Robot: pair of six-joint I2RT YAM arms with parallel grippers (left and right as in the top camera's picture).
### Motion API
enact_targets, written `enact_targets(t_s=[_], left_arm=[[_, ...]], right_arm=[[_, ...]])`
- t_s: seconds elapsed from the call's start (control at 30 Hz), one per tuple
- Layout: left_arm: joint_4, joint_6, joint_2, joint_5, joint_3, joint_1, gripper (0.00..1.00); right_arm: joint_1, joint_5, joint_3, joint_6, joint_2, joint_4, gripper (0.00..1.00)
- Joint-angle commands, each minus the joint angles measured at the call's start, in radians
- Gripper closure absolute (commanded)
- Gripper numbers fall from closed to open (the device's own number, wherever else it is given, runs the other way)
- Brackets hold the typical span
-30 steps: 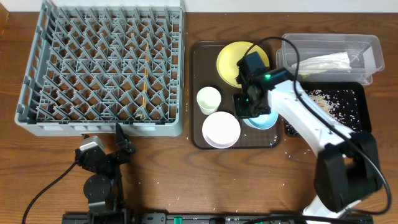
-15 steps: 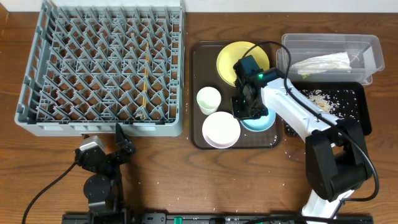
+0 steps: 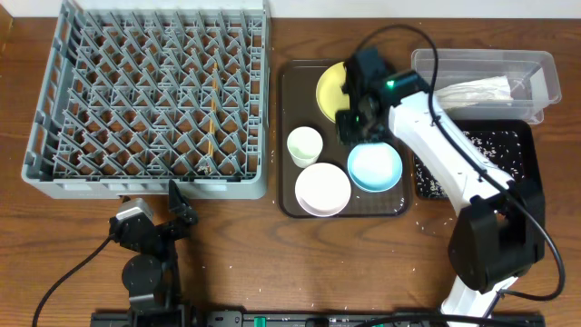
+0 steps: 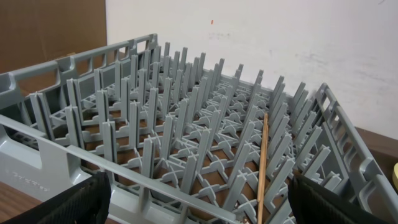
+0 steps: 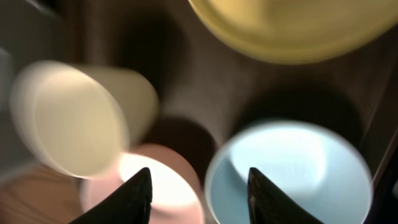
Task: Sort waste into correct bins and load items into the dishwasher
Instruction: 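Grasp the white cup on the brown tray with right gripper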
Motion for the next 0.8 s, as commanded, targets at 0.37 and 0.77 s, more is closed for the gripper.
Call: enact_targets(t_s=[0.37, 0.77], left_arm=[[-0.017, 0.009, -0.006, -0.005, -0.031, 0.002, 0.08], [-0.017, 0.008, -0.006, -0.005, -0.031, 0.002, 0.07]], right_arm=[[0.053, -0.047, 0.072, -0.003, 0.073, 0.051, 0.49], [0.089, -0.053, 0.072, -0.015, 0.179, 0.078, 0.83]])
